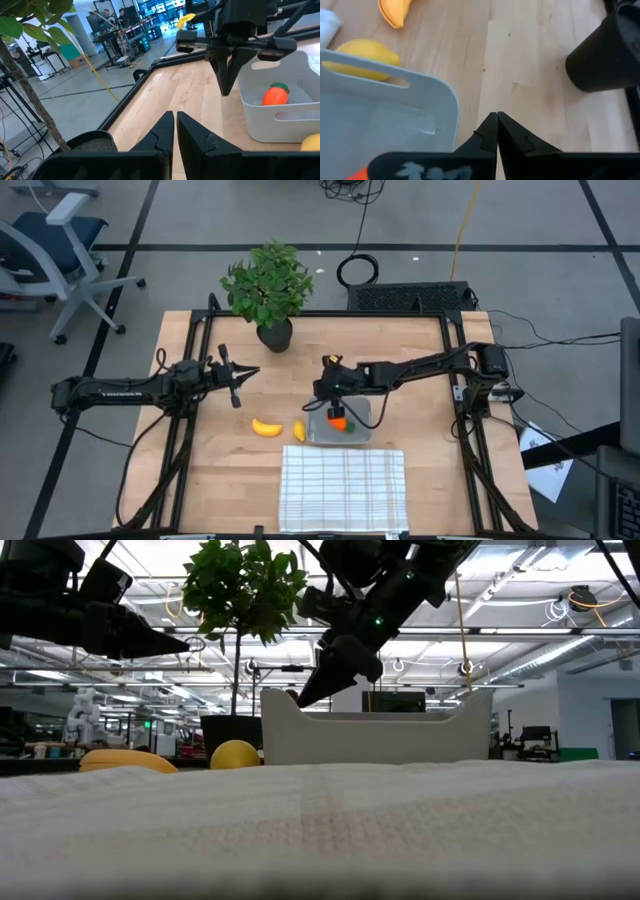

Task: Pick and placing Produce into tupperware
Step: Put the banana into the gray bin

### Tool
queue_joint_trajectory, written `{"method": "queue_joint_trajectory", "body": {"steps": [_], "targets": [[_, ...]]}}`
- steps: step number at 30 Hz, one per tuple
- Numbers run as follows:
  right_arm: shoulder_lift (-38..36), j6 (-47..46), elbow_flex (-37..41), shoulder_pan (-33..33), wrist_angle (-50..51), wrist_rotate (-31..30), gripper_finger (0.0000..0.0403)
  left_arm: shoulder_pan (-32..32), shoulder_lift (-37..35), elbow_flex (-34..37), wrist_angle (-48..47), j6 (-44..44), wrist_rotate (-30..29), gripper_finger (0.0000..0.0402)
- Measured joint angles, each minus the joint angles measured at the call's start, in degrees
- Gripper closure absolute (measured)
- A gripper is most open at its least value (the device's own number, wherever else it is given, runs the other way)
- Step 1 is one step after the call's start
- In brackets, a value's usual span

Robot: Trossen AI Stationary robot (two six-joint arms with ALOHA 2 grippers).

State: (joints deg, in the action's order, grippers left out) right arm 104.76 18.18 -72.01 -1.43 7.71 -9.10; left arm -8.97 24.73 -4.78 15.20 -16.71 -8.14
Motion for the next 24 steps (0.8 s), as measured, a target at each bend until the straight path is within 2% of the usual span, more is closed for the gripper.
{"method": "queue_joint_trajectory", "body": {"steps": [7, 17, 24], "targets": [[-2.22, 1.26, 0.0, -0.46, 0.81, -3.1, 0.0403, 0.0, 0.0, -0.01, 0.01, 0.0, 0.02, 0.0376], [-8.64, 1.73, 0.99, -0.04, 1.79, -2.68, 0.0403, 0.0, 0.0, -0.02, 0.03, -0.02, 0.04, 0.0376], [-18.82, -1.2, 8.66, 0.02, -5.68, 3.32, 0.0403, -0.02, 0.0, -0.02, 0.03, -0.02, 0.04, 0.0376]]}}
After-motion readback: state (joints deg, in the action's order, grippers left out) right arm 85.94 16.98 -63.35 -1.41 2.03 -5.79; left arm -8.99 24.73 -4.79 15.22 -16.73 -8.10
